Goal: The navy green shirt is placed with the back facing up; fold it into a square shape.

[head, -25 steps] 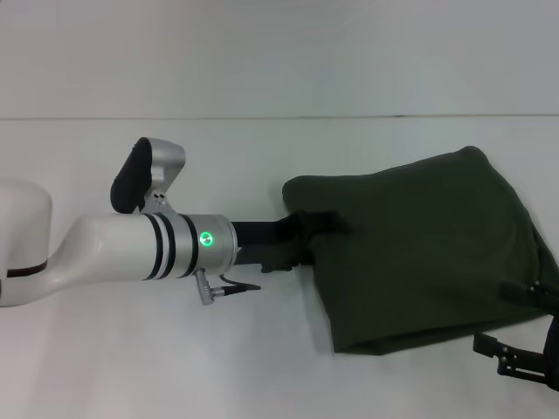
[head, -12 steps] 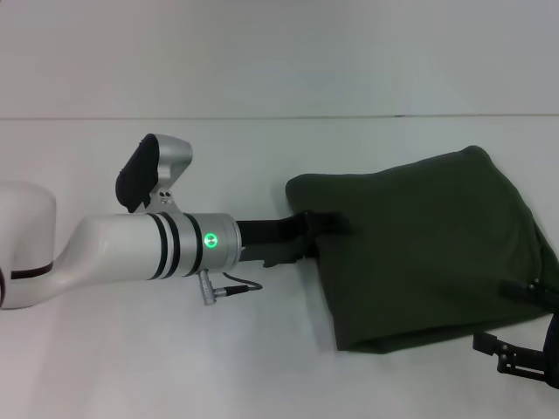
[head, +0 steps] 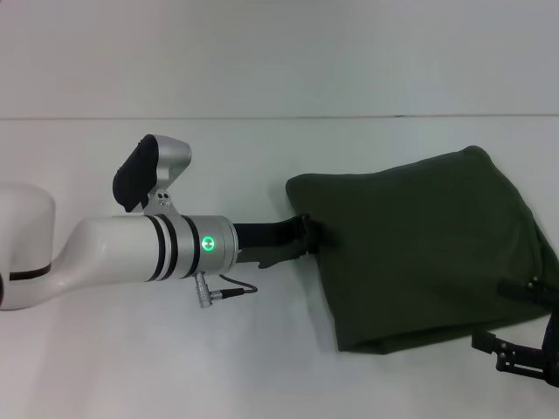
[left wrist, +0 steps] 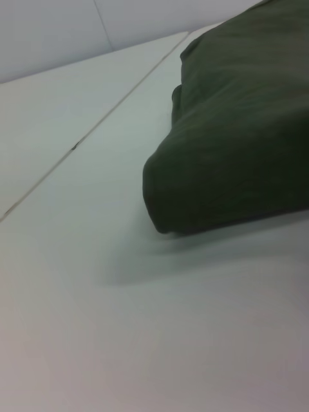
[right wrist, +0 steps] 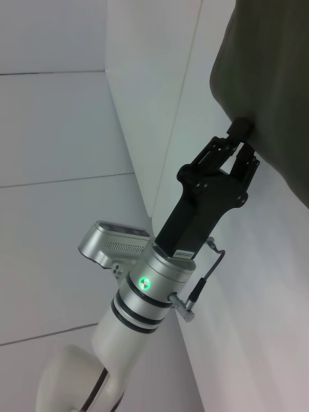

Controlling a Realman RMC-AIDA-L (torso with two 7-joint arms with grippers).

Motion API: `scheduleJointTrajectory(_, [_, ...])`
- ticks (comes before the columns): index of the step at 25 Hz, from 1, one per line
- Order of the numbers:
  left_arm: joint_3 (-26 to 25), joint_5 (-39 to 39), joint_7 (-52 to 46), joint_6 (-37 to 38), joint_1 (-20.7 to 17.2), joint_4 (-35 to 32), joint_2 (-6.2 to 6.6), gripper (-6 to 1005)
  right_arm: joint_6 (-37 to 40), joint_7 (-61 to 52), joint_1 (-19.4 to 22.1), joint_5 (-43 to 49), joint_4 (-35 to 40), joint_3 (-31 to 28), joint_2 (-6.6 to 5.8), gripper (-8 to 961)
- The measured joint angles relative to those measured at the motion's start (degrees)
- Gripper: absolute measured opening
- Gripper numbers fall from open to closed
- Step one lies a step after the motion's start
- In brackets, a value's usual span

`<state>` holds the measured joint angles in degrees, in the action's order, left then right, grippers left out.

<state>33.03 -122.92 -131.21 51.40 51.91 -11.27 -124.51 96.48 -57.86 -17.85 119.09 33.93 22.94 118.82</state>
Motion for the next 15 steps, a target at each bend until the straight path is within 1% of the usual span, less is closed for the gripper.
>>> scheduleJointTrajectory(9, [-0.5, 0.8, 3.4, -0.1, 0.0, 0.9, -0.12, 197, 0.7, -0.1, 0.1, 0.0, 0.0, -0.2, 0.00, 924])
scheduleJointTrajectory(11, [-0.5, 1.5, 5.0, 0.4, -0.4, 0.9, -0.12, 151, 0.7, -0.1, 0.1, 0.0, 0.0, -0.3, 0.00, 924])
scheduleJointTrajectory(15, [-0.5, 3.6, 7.5, 1.4, -1.7, 0.6, -0.10, 92, 0.7, -0.1, 0.2, 0.0, 0.0, -0.4, 0.00, 924])
